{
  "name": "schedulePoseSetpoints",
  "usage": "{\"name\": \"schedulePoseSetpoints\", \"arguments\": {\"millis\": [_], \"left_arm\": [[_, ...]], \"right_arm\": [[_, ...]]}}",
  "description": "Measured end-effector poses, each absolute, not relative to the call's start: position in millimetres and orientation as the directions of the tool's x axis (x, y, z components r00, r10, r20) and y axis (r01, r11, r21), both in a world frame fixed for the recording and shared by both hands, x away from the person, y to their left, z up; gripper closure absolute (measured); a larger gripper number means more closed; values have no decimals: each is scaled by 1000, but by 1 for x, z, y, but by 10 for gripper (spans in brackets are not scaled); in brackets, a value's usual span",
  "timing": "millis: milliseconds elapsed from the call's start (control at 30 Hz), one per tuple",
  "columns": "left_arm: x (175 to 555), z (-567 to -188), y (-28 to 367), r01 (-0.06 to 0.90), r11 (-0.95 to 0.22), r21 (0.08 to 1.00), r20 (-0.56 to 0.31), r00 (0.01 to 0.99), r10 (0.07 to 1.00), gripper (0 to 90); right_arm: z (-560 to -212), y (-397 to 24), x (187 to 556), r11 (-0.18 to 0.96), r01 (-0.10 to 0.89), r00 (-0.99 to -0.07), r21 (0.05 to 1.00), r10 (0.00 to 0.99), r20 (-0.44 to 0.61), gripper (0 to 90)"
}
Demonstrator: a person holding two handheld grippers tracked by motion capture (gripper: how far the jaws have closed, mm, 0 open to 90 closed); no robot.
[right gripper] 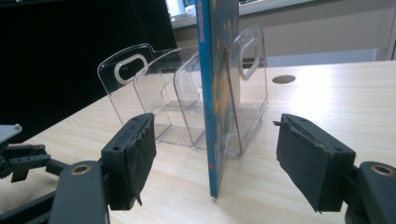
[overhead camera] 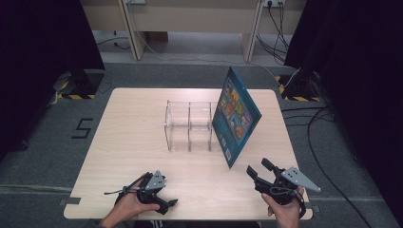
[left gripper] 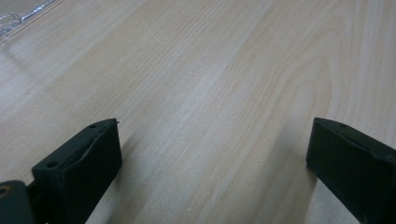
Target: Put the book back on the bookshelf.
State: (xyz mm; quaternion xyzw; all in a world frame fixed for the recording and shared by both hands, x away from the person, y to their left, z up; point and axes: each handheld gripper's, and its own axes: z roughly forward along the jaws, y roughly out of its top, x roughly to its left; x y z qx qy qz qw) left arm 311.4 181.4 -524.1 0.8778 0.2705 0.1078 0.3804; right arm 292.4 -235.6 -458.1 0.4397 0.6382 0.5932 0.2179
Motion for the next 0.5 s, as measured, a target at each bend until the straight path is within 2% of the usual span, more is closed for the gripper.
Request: {"name": "schedulePoseSetpoints", "arguments": {"millis": [500], "left_arm": [[311,-524,181,393,-564,726,-16,830,557,22]], "right_arm": [[-470,-241,284,-61,368,-530,928,806,263,274]]}}
